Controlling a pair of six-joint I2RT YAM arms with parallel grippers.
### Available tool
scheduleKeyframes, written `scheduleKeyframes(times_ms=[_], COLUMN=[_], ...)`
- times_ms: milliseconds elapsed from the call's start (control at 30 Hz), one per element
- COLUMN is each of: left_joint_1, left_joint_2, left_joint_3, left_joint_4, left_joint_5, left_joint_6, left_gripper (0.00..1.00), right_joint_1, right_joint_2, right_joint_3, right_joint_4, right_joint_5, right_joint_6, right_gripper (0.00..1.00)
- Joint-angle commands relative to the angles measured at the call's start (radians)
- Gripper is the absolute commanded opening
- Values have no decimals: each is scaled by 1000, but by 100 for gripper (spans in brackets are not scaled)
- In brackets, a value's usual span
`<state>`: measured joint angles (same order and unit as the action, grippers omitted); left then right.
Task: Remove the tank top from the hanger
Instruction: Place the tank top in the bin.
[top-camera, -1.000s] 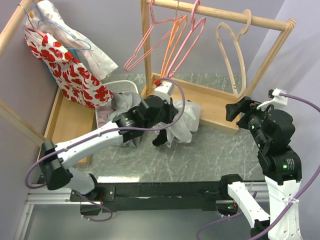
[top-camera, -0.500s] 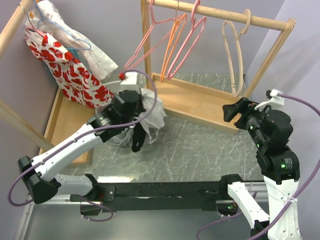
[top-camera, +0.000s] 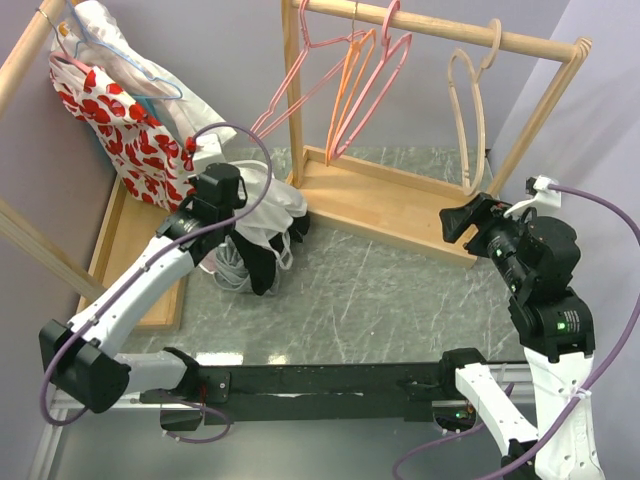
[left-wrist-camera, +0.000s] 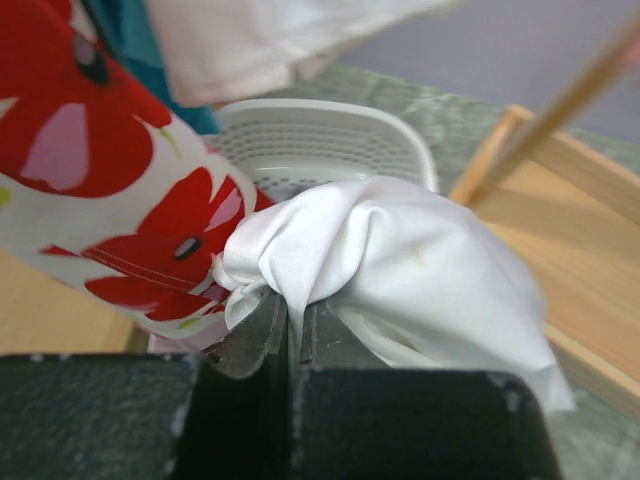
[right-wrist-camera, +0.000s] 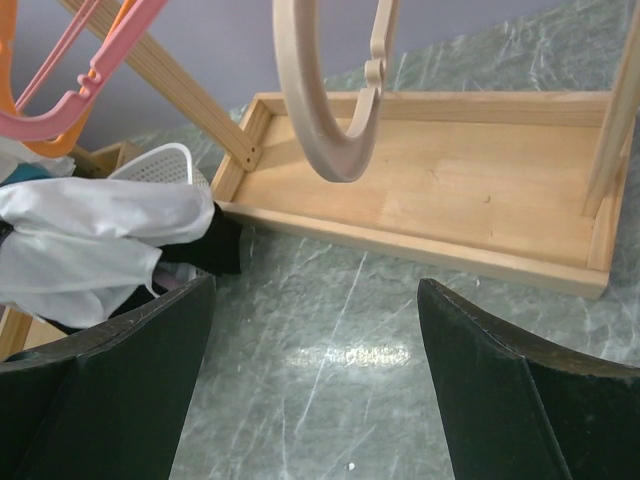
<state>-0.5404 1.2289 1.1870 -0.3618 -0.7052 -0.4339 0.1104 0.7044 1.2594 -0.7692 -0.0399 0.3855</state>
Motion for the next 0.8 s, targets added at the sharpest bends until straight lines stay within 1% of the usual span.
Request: scheduleKeyframes(times_ms=[0,100,200,233,267,300,467,633,767], left_joint_1=[68,80,105,106,108,109,137,148,186], left_joint_2=[24,29,26,35,59,69,164,296,394], left_joint_3=[6,7,0,5,14,19,-9,-6,14], left_joint_4=[75,84,118,115,74,67,18,-25,-26], left_joint_5=[-17,-53,-19,-30,-58,-95,-112,-71,6], left_joint_6=[26,6,0,0,-9,-17,-78,-152,-175], left_gripper=[1,1,1,1,1,1,1,1,1], right_joint_1=[-2,-2,-2,-2,-2,-2,-2,-2,-2], right_joint_2=[6,15,21,23,24,27,30,41,43], right_joint_3=[-12,-22,-25,-28,-29,-28,-31,-34,-32], right_joint_4=[48,59,67,71,74,74,76,81,80], right_joint_5=[-11,-21,-26,-32,-35,-35,-35,-46,-49], right_joint_6=[6,7,13,12,12,10,7,7,6], right_gripper=[90,90,90,90,90,90,90,90,90])
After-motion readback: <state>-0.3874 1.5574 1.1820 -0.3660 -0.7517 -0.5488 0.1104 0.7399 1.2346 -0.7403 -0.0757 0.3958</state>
